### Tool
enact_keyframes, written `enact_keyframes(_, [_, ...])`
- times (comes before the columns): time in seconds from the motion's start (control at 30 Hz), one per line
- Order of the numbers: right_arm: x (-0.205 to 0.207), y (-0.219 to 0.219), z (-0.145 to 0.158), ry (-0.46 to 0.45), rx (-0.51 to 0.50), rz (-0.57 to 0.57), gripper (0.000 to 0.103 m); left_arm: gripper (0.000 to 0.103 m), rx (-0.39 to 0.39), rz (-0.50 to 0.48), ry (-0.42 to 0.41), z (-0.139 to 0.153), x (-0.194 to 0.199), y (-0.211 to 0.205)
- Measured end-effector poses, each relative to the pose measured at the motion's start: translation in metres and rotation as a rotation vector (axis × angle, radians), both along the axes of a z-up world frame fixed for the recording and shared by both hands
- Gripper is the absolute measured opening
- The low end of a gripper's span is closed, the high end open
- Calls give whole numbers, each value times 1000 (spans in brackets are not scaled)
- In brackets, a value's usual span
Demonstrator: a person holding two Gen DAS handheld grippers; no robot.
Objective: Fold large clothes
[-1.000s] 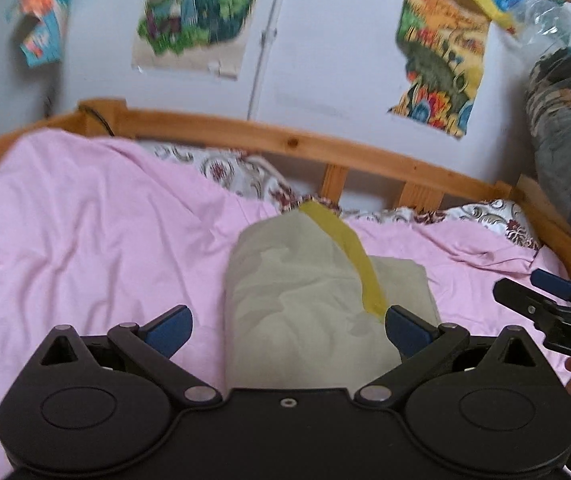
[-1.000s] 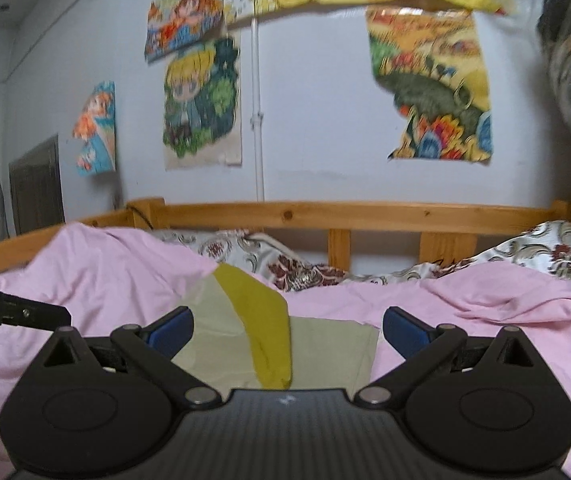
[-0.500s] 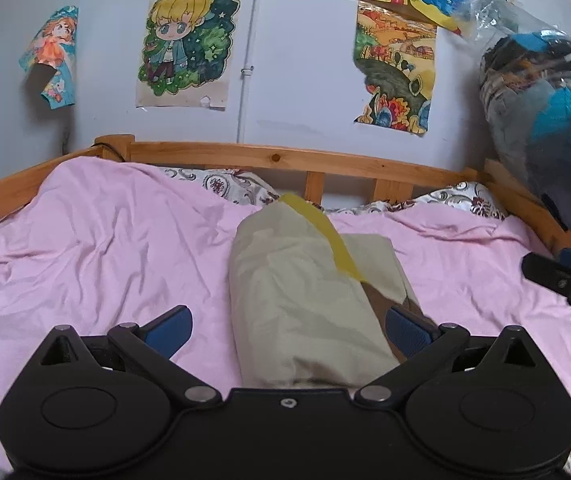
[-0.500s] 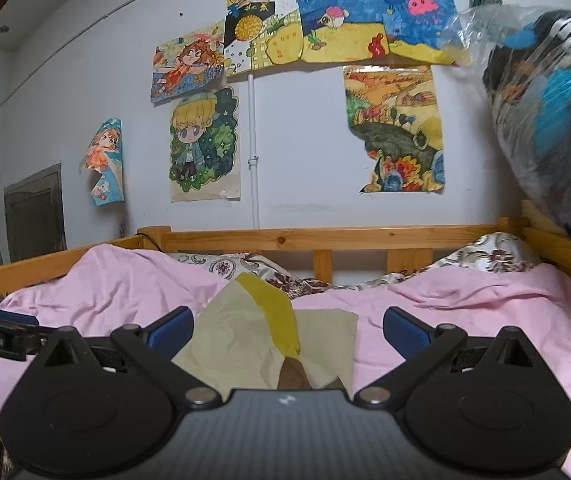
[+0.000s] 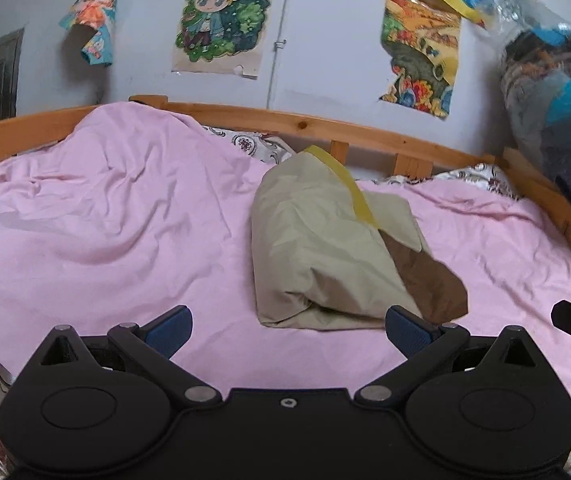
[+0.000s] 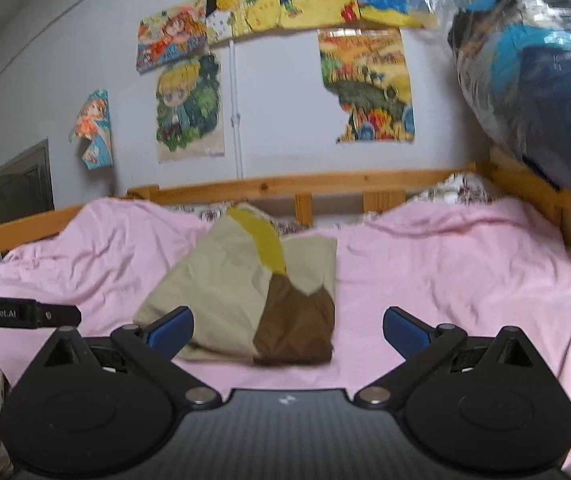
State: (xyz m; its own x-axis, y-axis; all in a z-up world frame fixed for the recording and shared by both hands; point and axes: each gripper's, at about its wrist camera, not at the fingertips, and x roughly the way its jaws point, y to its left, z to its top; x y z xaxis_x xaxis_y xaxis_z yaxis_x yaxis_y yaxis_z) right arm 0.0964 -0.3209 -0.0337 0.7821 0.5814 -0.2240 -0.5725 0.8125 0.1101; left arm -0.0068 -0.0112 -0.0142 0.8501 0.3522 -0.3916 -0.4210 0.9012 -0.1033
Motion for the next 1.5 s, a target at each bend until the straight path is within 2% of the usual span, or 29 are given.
enact_keyframes(0.23, [6, 3, -16, 69, -4, 5, 103, 102, 6, -10, 49, -13, 1, -3])
enact_keyframes(1.5, [6, 3, -16, 64, -6, 12, 103, 102, 10, 1, 62, -14, -2, -6])
